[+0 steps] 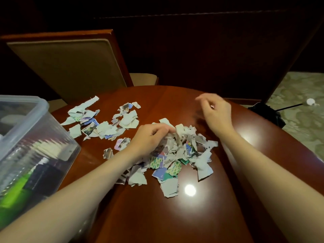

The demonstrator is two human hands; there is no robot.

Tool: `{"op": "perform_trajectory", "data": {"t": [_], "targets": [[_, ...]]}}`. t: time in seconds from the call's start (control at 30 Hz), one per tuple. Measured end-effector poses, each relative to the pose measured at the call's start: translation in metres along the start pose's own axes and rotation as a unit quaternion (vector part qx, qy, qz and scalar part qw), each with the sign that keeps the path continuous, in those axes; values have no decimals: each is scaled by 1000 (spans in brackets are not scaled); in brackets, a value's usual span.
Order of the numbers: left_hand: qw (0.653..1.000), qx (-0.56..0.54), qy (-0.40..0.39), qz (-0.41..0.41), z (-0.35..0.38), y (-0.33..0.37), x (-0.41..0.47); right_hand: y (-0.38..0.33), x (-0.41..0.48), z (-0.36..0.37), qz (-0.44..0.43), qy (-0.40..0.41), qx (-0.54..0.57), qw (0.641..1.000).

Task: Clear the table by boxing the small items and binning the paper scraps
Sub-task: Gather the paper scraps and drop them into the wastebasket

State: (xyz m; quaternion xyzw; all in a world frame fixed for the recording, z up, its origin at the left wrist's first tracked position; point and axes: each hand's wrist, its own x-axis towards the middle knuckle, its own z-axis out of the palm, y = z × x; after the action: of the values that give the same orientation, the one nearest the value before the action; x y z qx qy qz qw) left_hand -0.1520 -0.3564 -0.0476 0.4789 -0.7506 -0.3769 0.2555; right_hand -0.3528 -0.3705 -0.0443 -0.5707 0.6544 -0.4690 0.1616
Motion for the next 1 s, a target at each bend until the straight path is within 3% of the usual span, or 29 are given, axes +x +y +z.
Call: {"op": "perform_trajectory", "data": {"t": [0.07, 0.17, 0.27, 0.33, 0.47, 0.6, 0.73, 1.0], "targets": [[999, 11, 34, 11, -7, 4, 2, 17, 15, 2, 41, -39, -126, 990], [985, 98, 141, 7, -25, -8, 19, 32, 19, 13, 106, -130, -213, 963], [949, 174, 228, -135, -51, -36, 33, 18, 16, 27, 46, -174, -179, 967], [913, 212, 240, -252, -65, -55, 31, 3, 13, 34, 31, -193, -110, 975], [861, 297, 258, -320, -85, -77, 27, -5, 9, 44, -11, -238, -94, 967], [843, 277, 253, -384, -110, -84, 42, -1, 10, 45, 16, -214, -45, 976], [838, 252, 171, -453, -122, -97, 43, 0, 11, 48, 30, -180, -23, 983], [869, 333, 96, -353, -105, -100, 24, -9, 7, 54, 55, -177, -24, 982]]}}
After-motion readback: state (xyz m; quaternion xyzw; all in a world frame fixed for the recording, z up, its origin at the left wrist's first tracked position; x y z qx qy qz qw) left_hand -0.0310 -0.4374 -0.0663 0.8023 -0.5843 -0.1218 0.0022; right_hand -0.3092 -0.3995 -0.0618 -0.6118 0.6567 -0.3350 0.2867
